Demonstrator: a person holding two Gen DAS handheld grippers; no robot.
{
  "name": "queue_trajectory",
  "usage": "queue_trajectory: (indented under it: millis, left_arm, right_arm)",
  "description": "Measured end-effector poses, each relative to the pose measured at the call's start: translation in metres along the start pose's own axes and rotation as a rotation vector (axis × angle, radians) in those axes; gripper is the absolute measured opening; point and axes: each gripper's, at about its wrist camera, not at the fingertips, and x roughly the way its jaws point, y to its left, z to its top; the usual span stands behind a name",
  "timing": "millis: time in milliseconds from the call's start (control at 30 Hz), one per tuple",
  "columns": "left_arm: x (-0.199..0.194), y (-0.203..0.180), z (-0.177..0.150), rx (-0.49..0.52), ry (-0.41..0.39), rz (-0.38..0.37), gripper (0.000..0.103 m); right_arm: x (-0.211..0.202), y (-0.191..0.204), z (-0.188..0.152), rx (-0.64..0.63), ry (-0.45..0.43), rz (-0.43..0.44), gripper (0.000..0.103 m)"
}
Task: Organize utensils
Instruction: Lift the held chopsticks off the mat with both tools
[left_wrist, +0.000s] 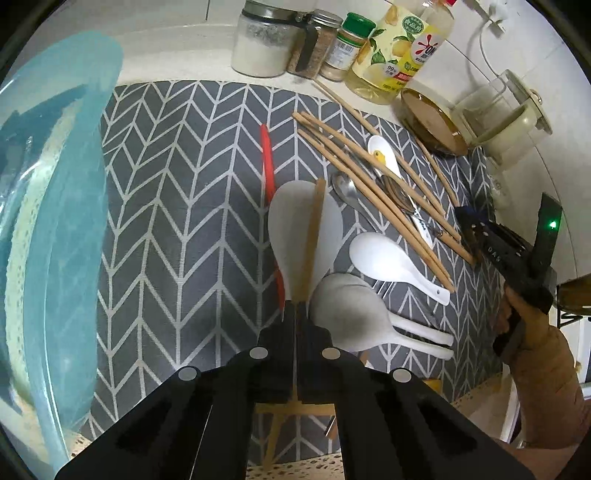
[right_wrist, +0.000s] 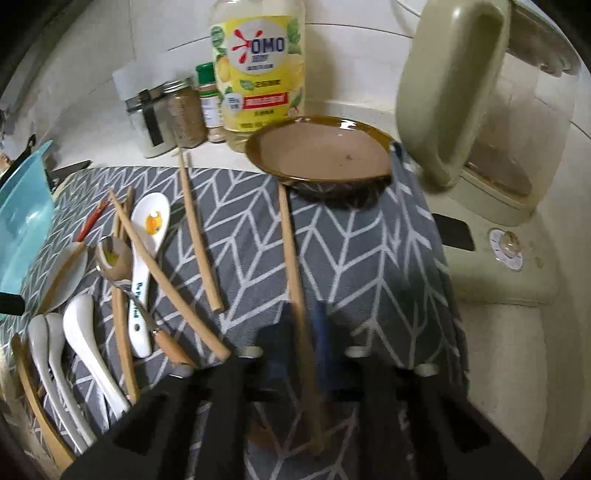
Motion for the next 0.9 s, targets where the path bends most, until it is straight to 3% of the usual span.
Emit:
queue_trajectory:
  millis: [67,167,200,500,633,733,767,800,833,900]
  left_arm:
    - [-0.002,-0.003,-0.004,0.026,0.003,0.043,0.005]
    - [-0.008,-0.011,-0.010,0.068,-0.019,0.061,0.035]
    - [-0.009,-0.013,-0.012,0.074,-0.026,0.060,0.036]
    - [-0.005,-0.006,-0.051,0.102,0.044,0.080,0.032]
    - [-0.002,-0.007,-0.071,0.137,0.083,0.079,0.032]
    - [-0.001,-0.006,-0.075,0.141,0.071,0.066,0.032]
    - [0.001,-0.003,-0.074,0.119,0.070,0.046,0.029]
    - [0.004,0.000,-0.074,0.105,0.085,0.053,0.013]
    - [0.008,0.000,-0.074,0.108,0.102,0.064,0.008]
    - [0.010,-0.002,-0.075,0.124,0.094,0.073,0.008]
  right_arm:
    - [-0.003,-0.005,-0.001,0.041,-0.004,0.028,0.011]
    - [-0.006,-0.009,-0.003,0.085,0.000,0.057,0.010]
    - [-0.009,-0.011,-0.005,0.104,-0.006,0.073,0.010]
    - [-0.040,-0.014,-0.020,0.195,-0.044,0.124,0.010]
    - [-0.039,-0.012,-0.025,0.206,-0.034,0.127,0.010]
    - [-0.035,-0.010,-0.026,0.203,-0.024,0.127,0.010]
    - [-0.033,-0.009,-0.026,0.206,-0.021,0.130,0.010]
    - [-0.032,-0.009,-0.026,0.207,-0.018,0.130,0.009]
    - [-0.031,-0.007,-0.026,0.206,-0.016,0.130,0.009]
    - [-0.031,-0.006,-0.026,0.205,-0.019,0.131,0.009]
